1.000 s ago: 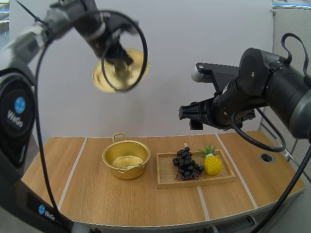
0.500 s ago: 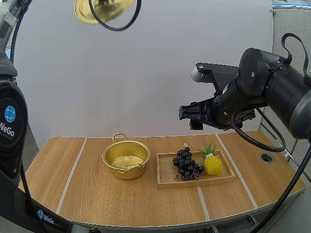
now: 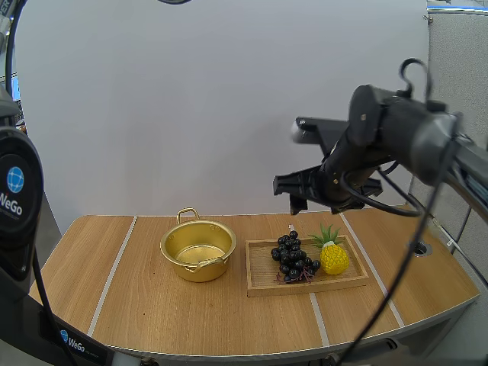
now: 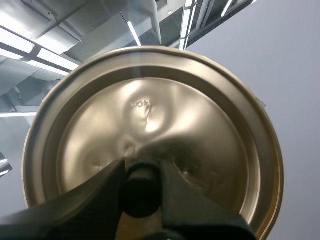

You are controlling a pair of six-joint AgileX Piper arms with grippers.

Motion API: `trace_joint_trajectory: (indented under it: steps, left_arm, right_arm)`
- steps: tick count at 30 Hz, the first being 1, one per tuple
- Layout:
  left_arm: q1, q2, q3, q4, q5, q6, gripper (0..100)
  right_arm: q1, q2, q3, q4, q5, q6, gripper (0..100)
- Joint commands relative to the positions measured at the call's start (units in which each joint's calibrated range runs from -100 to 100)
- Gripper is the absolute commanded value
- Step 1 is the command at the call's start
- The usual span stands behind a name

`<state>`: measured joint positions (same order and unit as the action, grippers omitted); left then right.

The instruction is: Open the pot, put the grape inside, and close it

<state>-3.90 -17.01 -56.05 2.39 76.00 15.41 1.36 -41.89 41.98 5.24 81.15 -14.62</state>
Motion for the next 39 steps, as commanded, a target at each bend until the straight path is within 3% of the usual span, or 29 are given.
trace_joint_trajectory:
  steps: [1,10,23,39]
  left_arm:
    - [-0.16,-0.3,-0.9,0.7,-4.7,-0.4,0]
    - [-0.16,-0.3,-0.9,0.7,-5.1,-0.4,0]
    - [-0.16,-0.3,-0.9,0.7,-5.1,-0.4,0]
    - [-0.16,-0.3,-0.9,0.7,-5.1,-0.4,0]
  right_arm:
    - [-0.2,3.9,-0.3,0.6,-4.7,-1.4,100]
    - [-0.2,14.7,-0.3,4.3,-10.6,-8.0,100]
    - [-0.2,26.7,-0.5,4.4,-18.7,-10.4,100]
    - [-0.2,37.4,-5.1,4.4,-18.6,-10.8,100]
